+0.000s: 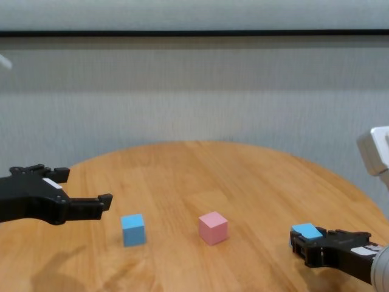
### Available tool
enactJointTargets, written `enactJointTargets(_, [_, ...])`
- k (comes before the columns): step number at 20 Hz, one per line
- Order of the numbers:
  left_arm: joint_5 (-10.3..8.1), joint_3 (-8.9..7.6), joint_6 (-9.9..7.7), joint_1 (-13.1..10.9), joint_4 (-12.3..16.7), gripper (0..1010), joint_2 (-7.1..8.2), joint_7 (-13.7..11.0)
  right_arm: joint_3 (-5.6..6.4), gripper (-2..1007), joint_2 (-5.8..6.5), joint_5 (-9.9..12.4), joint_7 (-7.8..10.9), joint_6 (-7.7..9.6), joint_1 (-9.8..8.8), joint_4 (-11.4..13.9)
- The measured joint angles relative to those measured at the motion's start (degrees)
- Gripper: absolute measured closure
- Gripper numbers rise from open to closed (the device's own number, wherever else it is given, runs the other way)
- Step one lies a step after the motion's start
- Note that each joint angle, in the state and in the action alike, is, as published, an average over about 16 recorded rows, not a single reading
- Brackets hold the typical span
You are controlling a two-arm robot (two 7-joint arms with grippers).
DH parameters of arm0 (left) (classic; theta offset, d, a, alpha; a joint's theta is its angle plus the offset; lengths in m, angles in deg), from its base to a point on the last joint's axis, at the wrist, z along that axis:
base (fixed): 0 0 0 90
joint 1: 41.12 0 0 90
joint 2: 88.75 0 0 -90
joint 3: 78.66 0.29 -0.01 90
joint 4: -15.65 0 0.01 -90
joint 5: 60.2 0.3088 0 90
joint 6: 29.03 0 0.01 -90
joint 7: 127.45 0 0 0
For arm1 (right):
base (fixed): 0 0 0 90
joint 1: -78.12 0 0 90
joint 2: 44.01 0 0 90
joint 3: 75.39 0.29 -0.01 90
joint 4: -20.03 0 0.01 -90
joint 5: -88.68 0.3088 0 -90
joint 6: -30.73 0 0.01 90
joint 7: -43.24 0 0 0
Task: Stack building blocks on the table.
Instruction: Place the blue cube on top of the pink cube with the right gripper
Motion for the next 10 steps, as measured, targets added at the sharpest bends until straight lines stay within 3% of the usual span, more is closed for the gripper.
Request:
enactJointTargets(6, [0.0, 0.0, 0.0, 0.0, 0.0, 10, 0.0, 0.0, 0.6, 633, 0.02, -0.5, 1.95, -1.53, 0.61, 1.26])
enactJointTargets(10, [0.0, 0.0, 0.0, 0.0, 0.0, 10, 0.0, 0.0, 0.89, 634, 0.31, -0.42, 4.48, -2.86, 1.64, 2.15])
